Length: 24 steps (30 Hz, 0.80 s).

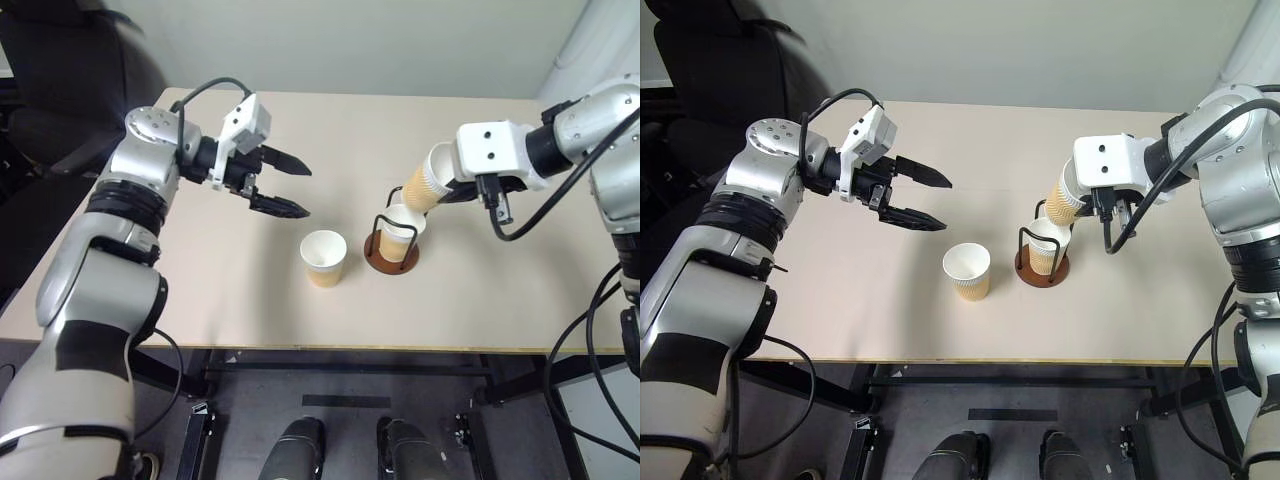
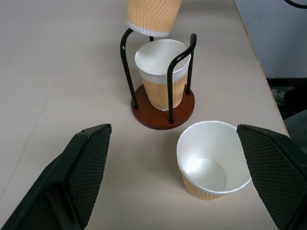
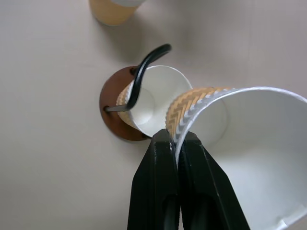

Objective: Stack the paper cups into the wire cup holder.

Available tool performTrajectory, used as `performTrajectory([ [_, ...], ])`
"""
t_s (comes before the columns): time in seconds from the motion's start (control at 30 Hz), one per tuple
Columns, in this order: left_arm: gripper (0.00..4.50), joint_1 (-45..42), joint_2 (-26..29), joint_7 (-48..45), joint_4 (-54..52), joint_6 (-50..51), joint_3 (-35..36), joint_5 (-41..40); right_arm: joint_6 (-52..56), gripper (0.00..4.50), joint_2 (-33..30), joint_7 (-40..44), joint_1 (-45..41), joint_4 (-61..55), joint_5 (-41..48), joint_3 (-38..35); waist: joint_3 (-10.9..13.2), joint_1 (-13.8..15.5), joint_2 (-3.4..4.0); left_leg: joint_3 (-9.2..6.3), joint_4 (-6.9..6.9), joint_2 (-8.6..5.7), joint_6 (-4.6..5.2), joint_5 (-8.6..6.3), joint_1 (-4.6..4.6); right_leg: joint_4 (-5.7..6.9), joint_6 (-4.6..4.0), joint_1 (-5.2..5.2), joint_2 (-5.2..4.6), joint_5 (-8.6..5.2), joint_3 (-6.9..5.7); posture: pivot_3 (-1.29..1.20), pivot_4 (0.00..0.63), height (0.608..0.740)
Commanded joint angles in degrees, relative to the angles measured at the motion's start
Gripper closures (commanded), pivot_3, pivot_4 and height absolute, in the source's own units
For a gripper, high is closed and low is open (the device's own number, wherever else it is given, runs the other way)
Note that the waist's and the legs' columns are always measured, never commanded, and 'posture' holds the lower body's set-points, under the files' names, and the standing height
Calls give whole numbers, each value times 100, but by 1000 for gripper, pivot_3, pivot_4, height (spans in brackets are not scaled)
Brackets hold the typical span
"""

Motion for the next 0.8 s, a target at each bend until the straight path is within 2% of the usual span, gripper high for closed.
performTrajectory([
  [0.03, 0, -198, 81, -186, -30, -84, 158, -10, -200, 4456, -2, 131, -178, -151, -22, 43, 0, -1, -1, 2, 0, 0, 0, 0, 0, 0, -7, 1, 2, -4, 0, 0, 150, 740],
  [0.37, 0, -240, 103, -186, 12, -137, 181, 54, -473, 4456, 41, 269, -165, -221, 36, 242, 0, -10, 0, -5, 6, 1, 7, -4, 6, 9, -35, 6, -1, -18, 2, 0, 150, 740],
  [0.63, 0, -229, 78, -186, 21, -150, 199, 81, -510, 4456, 212, 269, -540, -139, -23, 153, 1, -23, 1, -5, 2, 0, 13, -3, 9, 12, -42, 2, 6, -12, 0, 0, 150, 740],
  [0.8, 0, -228, 62, -186, 19, -145, 199, 98, -15, 4456, 124, 269, -610, -674, 424, 249, -1, -20, -2, -7, 1, 0, 10, -2, 6, 10, -48, 3, 8, -15, -4, 0, 150, 740],
])
